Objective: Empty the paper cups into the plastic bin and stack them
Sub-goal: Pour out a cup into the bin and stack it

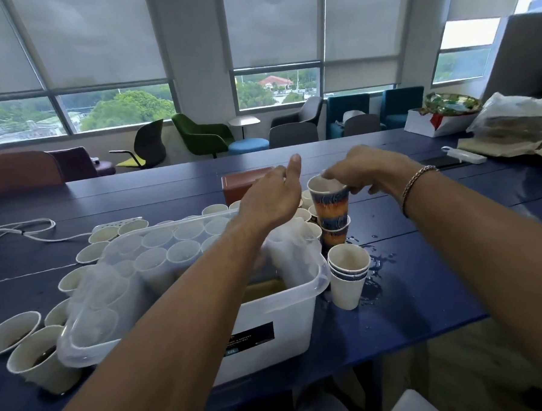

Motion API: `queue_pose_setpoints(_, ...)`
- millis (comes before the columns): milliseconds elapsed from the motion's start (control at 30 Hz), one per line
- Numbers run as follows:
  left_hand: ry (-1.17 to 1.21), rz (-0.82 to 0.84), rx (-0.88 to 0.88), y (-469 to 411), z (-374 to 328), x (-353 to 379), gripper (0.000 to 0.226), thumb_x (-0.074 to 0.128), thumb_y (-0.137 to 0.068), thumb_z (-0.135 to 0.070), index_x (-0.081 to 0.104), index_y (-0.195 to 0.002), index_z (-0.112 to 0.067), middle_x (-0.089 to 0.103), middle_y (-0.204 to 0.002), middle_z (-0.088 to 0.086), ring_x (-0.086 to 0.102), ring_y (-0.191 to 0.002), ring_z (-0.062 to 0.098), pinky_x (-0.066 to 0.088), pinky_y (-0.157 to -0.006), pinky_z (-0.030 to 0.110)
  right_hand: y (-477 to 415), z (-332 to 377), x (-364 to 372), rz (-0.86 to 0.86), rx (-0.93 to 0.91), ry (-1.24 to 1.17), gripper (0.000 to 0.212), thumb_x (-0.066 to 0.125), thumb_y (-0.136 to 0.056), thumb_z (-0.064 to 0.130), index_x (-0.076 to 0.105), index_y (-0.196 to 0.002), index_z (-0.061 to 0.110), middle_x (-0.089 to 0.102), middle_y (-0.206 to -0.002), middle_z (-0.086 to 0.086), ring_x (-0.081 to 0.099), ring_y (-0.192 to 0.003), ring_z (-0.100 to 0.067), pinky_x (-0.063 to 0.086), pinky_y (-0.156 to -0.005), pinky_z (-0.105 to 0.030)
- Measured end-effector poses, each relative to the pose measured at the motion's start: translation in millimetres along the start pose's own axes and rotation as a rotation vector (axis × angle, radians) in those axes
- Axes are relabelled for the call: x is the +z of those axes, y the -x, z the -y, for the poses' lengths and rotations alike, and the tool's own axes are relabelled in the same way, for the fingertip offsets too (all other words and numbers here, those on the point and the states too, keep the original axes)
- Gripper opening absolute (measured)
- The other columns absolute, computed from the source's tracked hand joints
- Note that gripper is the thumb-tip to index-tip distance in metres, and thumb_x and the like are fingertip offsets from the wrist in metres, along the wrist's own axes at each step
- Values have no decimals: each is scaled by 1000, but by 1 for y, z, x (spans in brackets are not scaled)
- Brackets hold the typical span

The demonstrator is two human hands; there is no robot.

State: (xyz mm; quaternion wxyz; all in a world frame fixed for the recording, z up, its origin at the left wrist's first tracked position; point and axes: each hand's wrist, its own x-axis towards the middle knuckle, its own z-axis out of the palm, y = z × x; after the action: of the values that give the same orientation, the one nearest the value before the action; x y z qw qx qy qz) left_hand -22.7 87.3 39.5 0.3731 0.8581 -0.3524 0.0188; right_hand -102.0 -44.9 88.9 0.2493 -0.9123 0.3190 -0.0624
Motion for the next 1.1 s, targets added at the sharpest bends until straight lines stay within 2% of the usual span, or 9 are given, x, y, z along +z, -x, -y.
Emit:
queue_pose_setpoints(133, -40, -53, 22, -2, -7, -21, 77, 5, -99, -62, 63, -113, -13, 63, -122, 12, 60, -106, 26, 46, -99, 51, 13, 28, -19, -81, -54, -10, 31, 44, -100, 26, 59, -114, 3, 63, -103, -14, 62, -92, -23, 52, -71, -34)
queue_pose_setpoints(267, 16, -102, -57, -2, -9, -41, 76, 10, -98, -65, 65, -105, -13, 68, -97, 8, 65, -87, 22, 55, -88, 46, 27, 56, -22, -128, -132, -39, 31, 42, -101, 25, 57, -114, 1, 62, -103, -14, 62, -87, -22, 53, -68, -32)
queue_pose_setpoints(367, 90, -78, -142, -1, 1, -57, 58, 30, -100, -56, 64, -109, -10, 72, -88, 8, 71, -72, 21, 61, -72, 37, 36, 72, -12, -108, -183, -70, 34, 45, -101, 29, 59, -114, 2, 65, -107, -13, 64, -91, -23, 55, -73, -33)
queue_pose_setpoints(467, 125, -32, -199, 11, 19, -69, 33, 47, -98, -34, 62, -106, -6, 73, -88, 10, 73, -64, 19, 59, -56, 28, 41, 83, 10, -77, -208, -152, 27, 52, -96, 25, 61, -107, 3, 66, -101, -12, 67, -83, -22, 56, -65, -30)
queue_pose_setpoints(633, -11, -74, -212, 33, 48, -85, 32, 49, -100, -32, 67, -96, -6, 71, -88, 10, 73, -64, 22, 62, -66, 38, 43, 92, 52, 59, -288, -315, 14, 64, -89, 27, 58, -94, 16, 62, -96, -2, 63, -82, -17, 56, -64, -30)
queue_pose_setpoints(767, -22, -101, -262, 43, 71, -102, 29, 47, -98, -27, 66, -91, -7, 71, -92, 13, 73, -69, 26, 62, -70, 44, 40, 89, 83, 226, -329, -491, 67, 79, -73, 46, 43, -127, 27, 52, -121, 1, 56, -107, -22, 55, -77, -35)
queue_pose_setpoints(833, 13, -97, -284, 47, 77, -109, 26, 45, -100, -24, 65, -92, -8, 70, -95, 11, 73, -72, 27, 62, -73, 42, 37, 89, 100, 309, -385, -497, 72, 82, -74, 36, 41, -132, 30, 53, -124, 5, 53, -113, -20, 54, -80, -36)
queue_pose_setpoints(967, 133, -86, -280, 50, 82, -112, 24, 43, -101, -20, 64, -104, -9, 67, -104, 11, 74, -72, 27, 62, -75, 42, 33, 88, 123, 347, -420, -626, 62, 79, -78, 17, 40, -122, 34, 54, -105, 15, 53, -105, -14, 52, -77, -27)
queue_pose_setpoints(1100, 124, -140, -244, 47, 98, -108, 44, 30, -106, -42, 64, -106, -14, 69, -102, 4, 71, -76, 18, 59, -72, 34, 28, 85, 133, 288, -389, -695, 62, 80, -77, 17, 39, -120, 35, 53, -103, 16, 54, -103, -13, 50, -74, -21)
